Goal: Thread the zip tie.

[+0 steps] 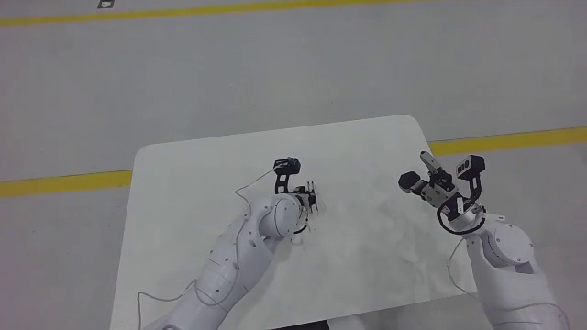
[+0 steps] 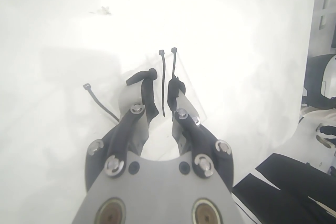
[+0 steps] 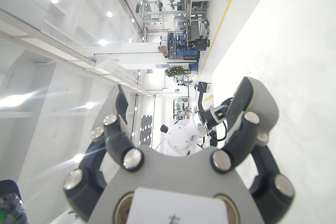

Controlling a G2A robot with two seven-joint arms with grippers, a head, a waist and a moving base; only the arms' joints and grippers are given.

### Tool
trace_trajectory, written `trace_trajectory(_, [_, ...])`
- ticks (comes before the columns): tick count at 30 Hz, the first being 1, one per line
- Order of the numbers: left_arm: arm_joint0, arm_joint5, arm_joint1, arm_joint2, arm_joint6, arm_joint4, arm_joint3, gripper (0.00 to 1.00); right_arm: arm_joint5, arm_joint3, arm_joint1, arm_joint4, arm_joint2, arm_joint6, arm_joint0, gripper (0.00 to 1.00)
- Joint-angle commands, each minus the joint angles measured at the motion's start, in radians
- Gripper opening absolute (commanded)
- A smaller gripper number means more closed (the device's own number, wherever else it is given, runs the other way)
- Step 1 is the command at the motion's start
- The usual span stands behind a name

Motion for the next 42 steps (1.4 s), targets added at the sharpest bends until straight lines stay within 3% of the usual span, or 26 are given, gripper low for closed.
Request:
trace_trajectory(1, [0.0, 0.0, -0.005, -0.004, 0.002, 0.004, 0.007, 0.22, 0.0, 0.0, 0.0, 0.0, 0.0, 0.001, 0.0, 1.0])
trace_trajectory(12, [0.005, 0.0, -0.023, -0.01, -0.002, 0.031, 0.01, 0.17, 0.0, 0.0, 0.0, 0.0, 0.0, 0.001, 0.0, 1.0])
trace_trajectory(38, [-0.001, 0.0, -0.082, -0.068, -0.001, 0.145, 0.088, 0.12, 0.0, 0.0, 0.0, 0.0, 0.0, 0.001, 0.0, 1.0])
trace_trajectory(40, [-0.003, 0.0, -0.087, -0.072, -0.001, 0.148, 0.096, 0.1, 0.0, 0.0, 0.0, 0.0, 0.0, 0.001, 0.0, 1.0])
trace_trajectory(42, [-0.005, 0.0, -0.092, -0.075, -0.001, 0.152, 0.103, 0.0, 0.0, 0.0, 0.0, 0.0, 0.0, 0.001, 0.0, 1.0])
